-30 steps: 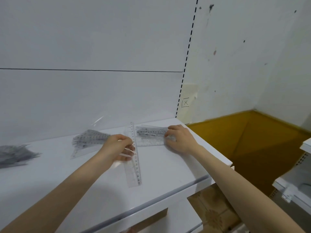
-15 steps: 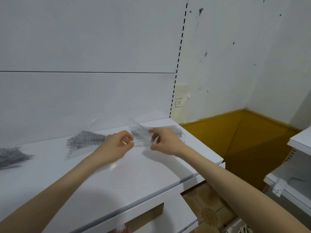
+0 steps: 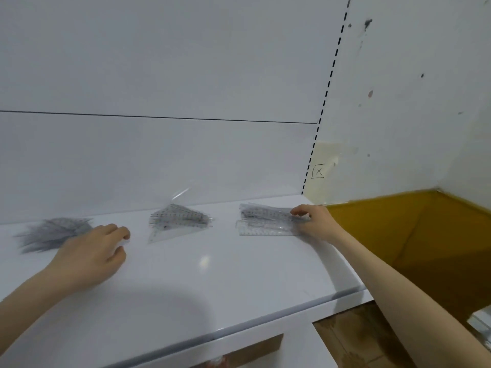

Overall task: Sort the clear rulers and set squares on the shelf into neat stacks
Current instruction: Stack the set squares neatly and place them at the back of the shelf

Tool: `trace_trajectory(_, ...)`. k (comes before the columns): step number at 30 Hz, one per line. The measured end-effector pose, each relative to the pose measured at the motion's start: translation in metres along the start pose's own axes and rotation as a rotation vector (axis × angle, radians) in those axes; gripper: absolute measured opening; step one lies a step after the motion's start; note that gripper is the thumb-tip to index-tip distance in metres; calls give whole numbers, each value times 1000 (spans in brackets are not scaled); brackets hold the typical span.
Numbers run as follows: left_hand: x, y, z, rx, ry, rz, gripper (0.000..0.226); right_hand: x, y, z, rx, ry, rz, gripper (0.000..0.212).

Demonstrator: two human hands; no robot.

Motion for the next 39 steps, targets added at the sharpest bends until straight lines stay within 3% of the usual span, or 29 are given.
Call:
trace_trajectory(4,6,8,-19,48,73,20,15,1,4,-6,14,-15,40,35)
trace_trajectory(9,12,9,6,-37,67,44,18,-6,17,-40,179,142,57,32)
trace_trajectory(15,23,26,1,-156,9,33,59,-36,40,-116,291,344,34,46)
trace_trajectory(19,42,66,-57,-11,18,38,30,-70,55,-194,400,309,-5,48)
trace_trajectory(28,96,186,-233,234,40,73,23,-171,102,-409,678,149,-48,50)
trace_trajectory(33,120,242,-331,322,77,76,22,-233,122,-517,735,83,-111,41)
trace_trajectory(39,129,275,-417,369,85,45,20,-297,139,-597,665,83,-198,34)
Point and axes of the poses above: each hand's wrist, its own y-axis away from the middle knuckle, its own x-axis out of the back of the hand, z = x × y, the point moved 2 cm from there along -y, towards the middle knuckle, and after that the axes turned 2 degrees about z, right-handed, at the moved point
